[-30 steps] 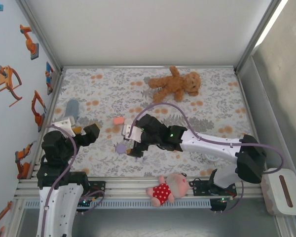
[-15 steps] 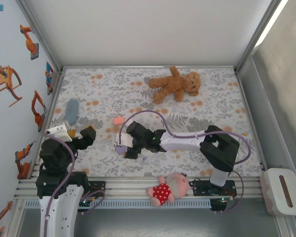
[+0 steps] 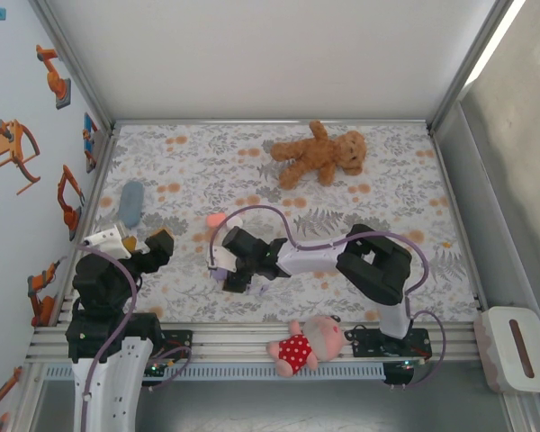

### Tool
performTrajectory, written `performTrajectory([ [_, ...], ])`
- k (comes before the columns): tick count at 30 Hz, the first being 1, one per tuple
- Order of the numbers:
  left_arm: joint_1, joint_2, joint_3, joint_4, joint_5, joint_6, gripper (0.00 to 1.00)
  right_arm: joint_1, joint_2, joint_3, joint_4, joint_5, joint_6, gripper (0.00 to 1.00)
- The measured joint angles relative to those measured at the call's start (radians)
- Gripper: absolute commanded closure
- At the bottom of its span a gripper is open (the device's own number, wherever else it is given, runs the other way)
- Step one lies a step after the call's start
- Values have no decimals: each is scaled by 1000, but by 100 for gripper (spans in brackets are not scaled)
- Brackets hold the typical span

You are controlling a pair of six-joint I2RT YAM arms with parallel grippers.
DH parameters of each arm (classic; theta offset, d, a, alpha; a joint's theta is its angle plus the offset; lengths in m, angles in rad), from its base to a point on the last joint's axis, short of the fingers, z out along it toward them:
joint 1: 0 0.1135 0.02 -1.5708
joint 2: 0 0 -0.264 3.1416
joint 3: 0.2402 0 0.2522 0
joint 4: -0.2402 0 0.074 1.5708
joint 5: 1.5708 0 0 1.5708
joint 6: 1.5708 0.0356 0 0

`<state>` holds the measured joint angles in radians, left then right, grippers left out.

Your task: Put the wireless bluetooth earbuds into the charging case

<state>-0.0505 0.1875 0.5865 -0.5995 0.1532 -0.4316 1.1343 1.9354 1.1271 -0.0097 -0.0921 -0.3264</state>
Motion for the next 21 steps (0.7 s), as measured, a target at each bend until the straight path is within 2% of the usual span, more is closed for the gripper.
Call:
performTrajectory([
  [17,0,1,0,0,-1,0,4,0,71,68,-10,-53,40,38],
  [21,0,1,0,0,-1,0,4,0,81,86,-32,-69,42,40],
])
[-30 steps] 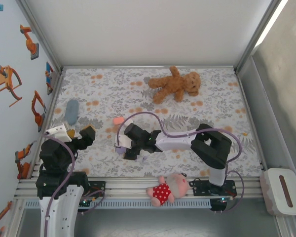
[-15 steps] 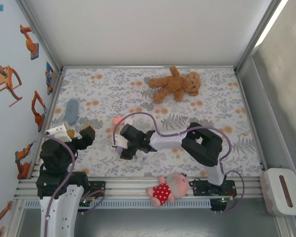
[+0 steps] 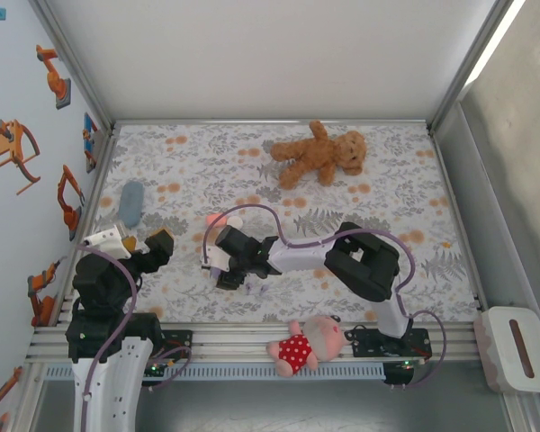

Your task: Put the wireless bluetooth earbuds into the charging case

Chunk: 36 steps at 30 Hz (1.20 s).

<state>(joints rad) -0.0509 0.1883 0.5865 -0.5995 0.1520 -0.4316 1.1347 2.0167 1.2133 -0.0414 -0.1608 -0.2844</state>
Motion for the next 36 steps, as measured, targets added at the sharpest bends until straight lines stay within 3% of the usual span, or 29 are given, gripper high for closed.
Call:
performTrajectory([
  [13,0,0,0,0,-2,0,4,-8,5,7,-14,-32,11,53],
  [23,0,5,1,-5,22,-1,4,-8,-99,-40,-21,32,-6,54],
  [30,0,73,39,-13,162,-27,1,-8,-348,-96,-6,117,-77,54],
  [36,0,186,95,41,393,-58,5,-9,-528,-106,3,195,-163,54],
])
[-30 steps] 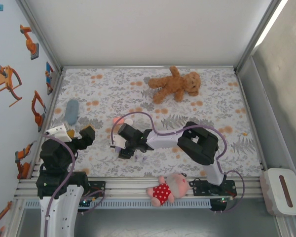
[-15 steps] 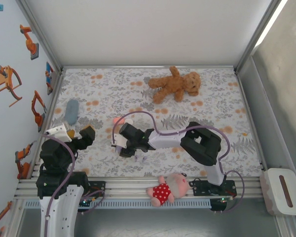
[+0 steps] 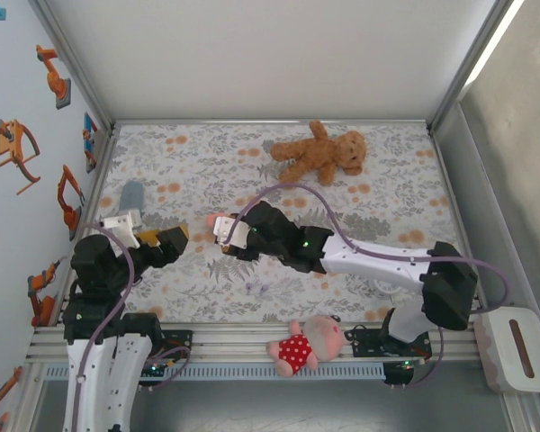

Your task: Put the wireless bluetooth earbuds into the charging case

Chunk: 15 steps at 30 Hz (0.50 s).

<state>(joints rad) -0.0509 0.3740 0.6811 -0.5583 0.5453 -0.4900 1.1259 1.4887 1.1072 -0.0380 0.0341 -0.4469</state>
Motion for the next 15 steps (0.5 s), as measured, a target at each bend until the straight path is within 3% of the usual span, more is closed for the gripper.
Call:
performTrajectory([
  [9,0,100,82,165,320,-106,11,0,-166,0,-17,39,-127,54],
  [15,-44,124,68,296,402,-213,13,2,-184,8,-47,35,-164,54],
])
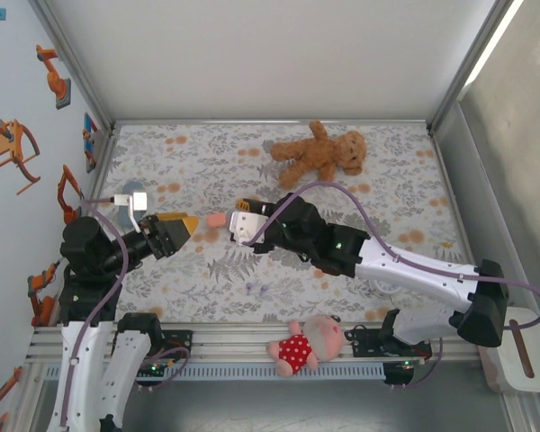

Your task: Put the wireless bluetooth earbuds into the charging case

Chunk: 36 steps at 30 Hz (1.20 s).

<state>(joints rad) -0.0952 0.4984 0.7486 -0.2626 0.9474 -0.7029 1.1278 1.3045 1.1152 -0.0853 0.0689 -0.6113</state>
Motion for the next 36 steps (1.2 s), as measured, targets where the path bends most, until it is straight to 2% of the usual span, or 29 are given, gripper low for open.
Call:
performTrajectory([
  [7,-120,57,-24,92,-5,-45,18,23,-8,14,-15,0,-14,54],
  [12,-166,121,-26,126,-22,-52,26,38,-25,21,-14,0,-15,54],
  [22,-290,198,-38,174,-64,-51,32,49,-37,21,-11,8,-15,54],
  [36,-380,264,-37,180,-95,-15,54,52,-37,21,-11,35,-14,54],
])
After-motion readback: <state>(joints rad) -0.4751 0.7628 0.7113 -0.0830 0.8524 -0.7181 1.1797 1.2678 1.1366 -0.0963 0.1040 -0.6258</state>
